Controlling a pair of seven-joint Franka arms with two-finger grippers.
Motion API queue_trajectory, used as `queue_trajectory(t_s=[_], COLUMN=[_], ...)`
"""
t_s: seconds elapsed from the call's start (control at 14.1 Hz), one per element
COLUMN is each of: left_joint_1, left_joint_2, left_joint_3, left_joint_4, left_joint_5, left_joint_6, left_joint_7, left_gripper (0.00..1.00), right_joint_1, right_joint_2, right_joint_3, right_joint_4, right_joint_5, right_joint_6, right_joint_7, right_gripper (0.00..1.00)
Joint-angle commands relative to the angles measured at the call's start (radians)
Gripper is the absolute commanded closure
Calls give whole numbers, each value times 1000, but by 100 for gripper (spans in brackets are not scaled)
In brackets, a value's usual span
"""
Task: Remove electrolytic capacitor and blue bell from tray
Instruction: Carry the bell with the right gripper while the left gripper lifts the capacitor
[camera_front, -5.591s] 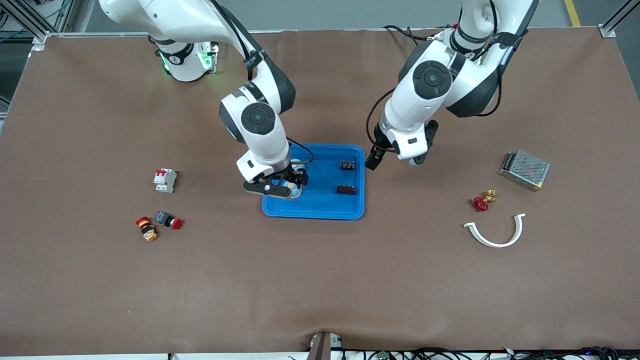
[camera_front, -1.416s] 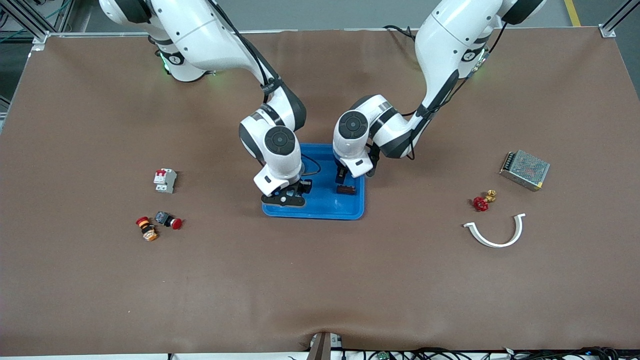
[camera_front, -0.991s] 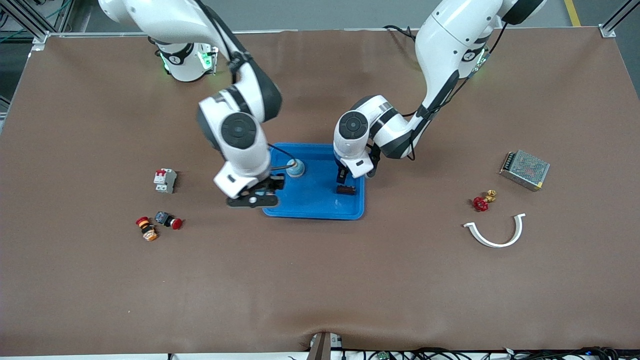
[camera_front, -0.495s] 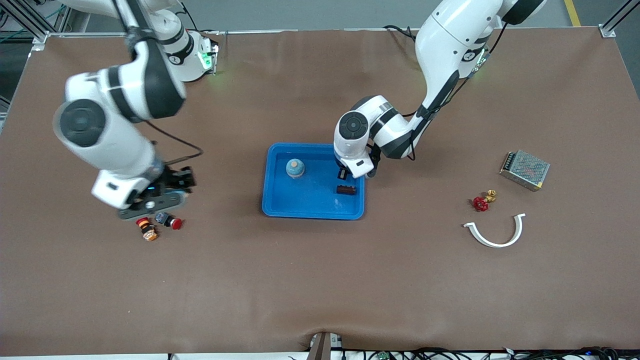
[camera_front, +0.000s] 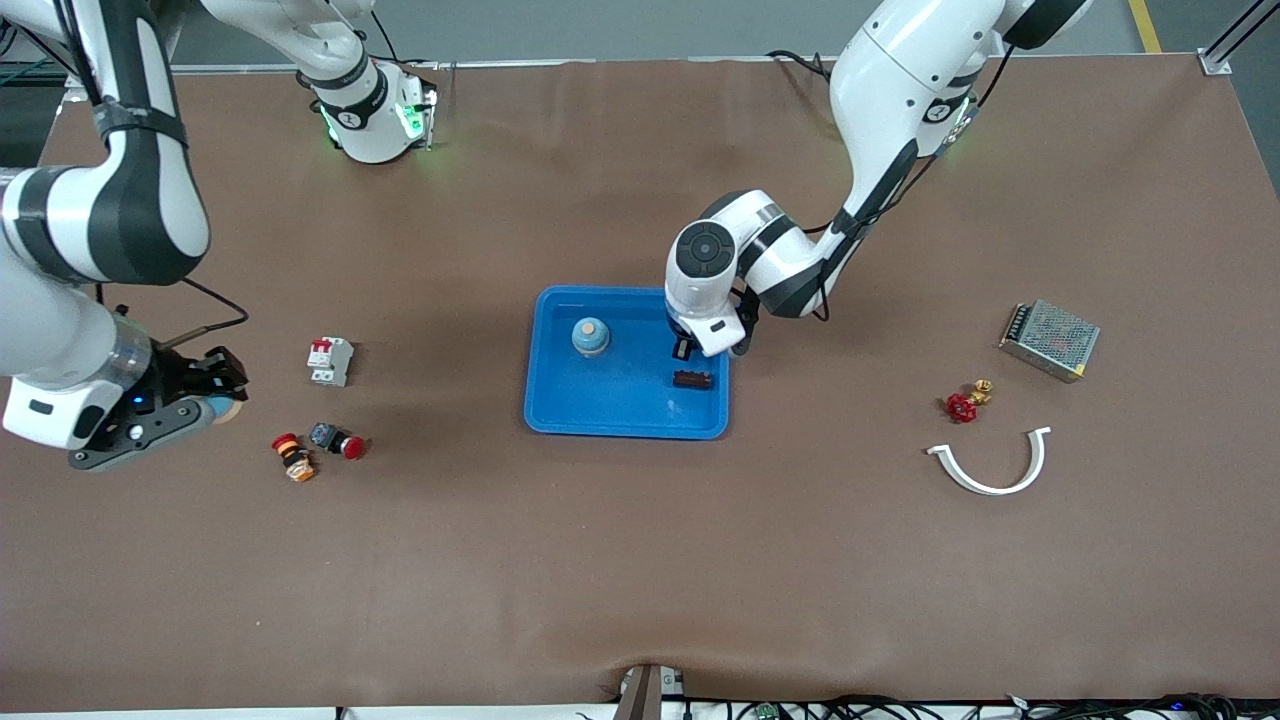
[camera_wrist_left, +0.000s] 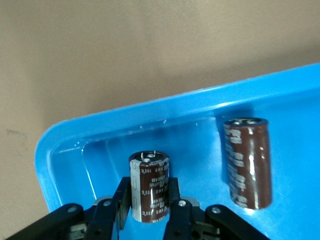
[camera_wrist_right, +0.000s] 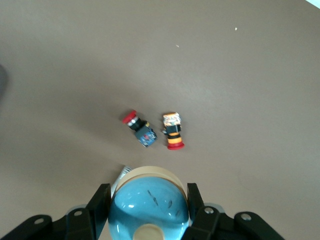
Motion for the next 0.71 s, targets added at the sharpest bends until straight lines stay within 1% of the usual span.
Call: queue_trajectory(t_s=[0.0,0.14,0.28,0.42,0.64], left_joint_1=[6,21,52,86,142], left_joint_2=[-17,-20,-37,-54,-107], left_joint_3=[-2,-3,-8,-11,-9], left_joint_4=[76,137,179,216,219], left_joint_5=[28,13,1,-28,-53], left_joint_6=[-97,-189,-269,-348,-427], left_joint_7=[3,84,162,276,515], left_gripper=[100,100,100,100,100], right_joint_1=[-94,-153,-195,-224,-240], right_joint_2=[13,19,16,15,13], right_joint_3=[21,21,20,21,21], right_joint_4=[-17,-38,-92,-161,-270], right_joint_5=[-2,-2,-2,-2,-2], right_joint_6=[7,14,81,157,279], right_joint_7=[-136,-235,-316,-350,-367], right_gripper=[72,72,72,72,72])
